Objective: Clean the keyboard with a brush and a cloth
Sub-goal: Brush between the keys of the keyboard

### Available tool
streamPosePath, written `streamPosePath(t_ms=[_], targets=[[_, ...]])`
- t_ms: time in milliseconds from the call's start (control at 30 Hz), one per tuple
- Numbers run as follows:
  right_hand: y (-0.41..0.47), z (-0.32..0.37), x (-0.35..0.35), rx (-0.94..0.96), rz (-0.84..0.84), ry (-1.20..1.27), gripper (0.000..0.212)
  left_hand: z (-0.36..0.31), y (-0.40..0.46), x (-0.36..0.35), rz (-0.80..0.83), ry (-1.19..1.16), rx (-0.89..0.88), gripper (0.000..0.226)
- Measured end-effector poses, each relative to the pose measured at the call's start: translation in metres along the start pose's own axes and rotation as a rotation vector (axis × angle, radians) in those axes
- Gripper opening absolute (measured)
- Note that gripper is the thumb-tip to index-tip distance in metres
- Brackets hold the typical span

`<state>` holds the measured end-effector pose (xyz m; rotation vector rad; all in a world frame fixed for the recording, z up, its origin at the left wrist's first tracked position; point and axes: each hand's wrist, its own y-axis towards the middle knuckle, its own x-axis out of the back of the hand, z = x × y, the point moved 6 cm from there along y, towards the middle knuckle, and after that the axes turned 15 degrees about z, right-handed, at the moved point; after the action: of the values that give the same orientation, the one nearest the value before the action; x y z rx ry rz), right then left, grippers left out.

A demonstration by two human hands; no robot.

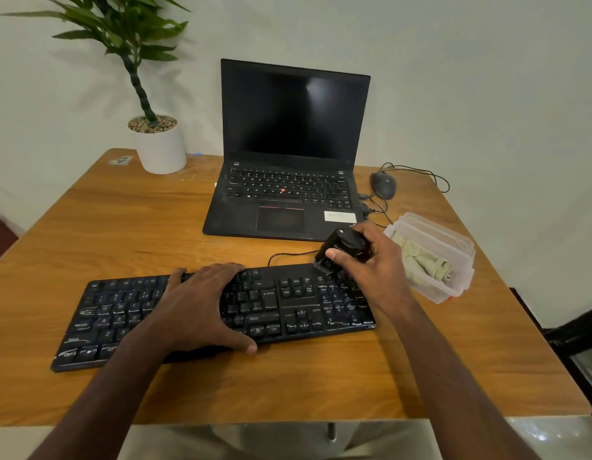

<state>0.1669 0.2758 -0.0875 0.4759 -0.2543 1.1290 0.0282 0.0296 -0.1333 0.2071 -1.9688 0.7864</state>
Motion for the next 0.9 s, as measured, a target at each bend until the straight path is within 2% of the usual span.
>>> streamPosePath(t_ms=[67,167,300,467,633,700,800,900], targets=[[-0.002,-0.001,0.005,0.012,0.031,0.03,0.024,0.0,0.0,-0.001,0.002,0.003,0.005,0.145],[-0.003,-0.006,0.012,-0.012,0.121,-0.082,0.029,0.0,-0.001,-0.001,0.0,-0.001,0.0,0.142],[0.001,-0.002,0.03,0.001,0.133,-0.218,0.033,-0.001,-0.001,0.0,-0.016,-0.007,-0.007,0.142],[0.0,0.0,0.024,0.01,0.142,-0.152,0.029,-0.001,-0.001,0.0,-0.014,-0.008,0.005,0.147],[-0.004,0.008,0.005,-0.005,-0.024,-0.02,0.026,-0.022,-0.005,-0.007,-0.06,-0.004,0.014,0.139],[-0.004,0.017,-0.013,-0.002,-0.04,-0.004,0.026,-0.035,-0.007,-0.013,-0.061,-0.002,0.002,0.14],[-0.001,0.032,-0.045,0.024,0.065,-0.057,0.026,-0.031,-0.021,-0.011,-0.099,-0.063,-0.02,0.144],[0.001,0.034,-0.07,0.008,0.212,-0.124,0.028,0.016,-0.053,0.003,-0.208,-0.116,0.032,0.144]])
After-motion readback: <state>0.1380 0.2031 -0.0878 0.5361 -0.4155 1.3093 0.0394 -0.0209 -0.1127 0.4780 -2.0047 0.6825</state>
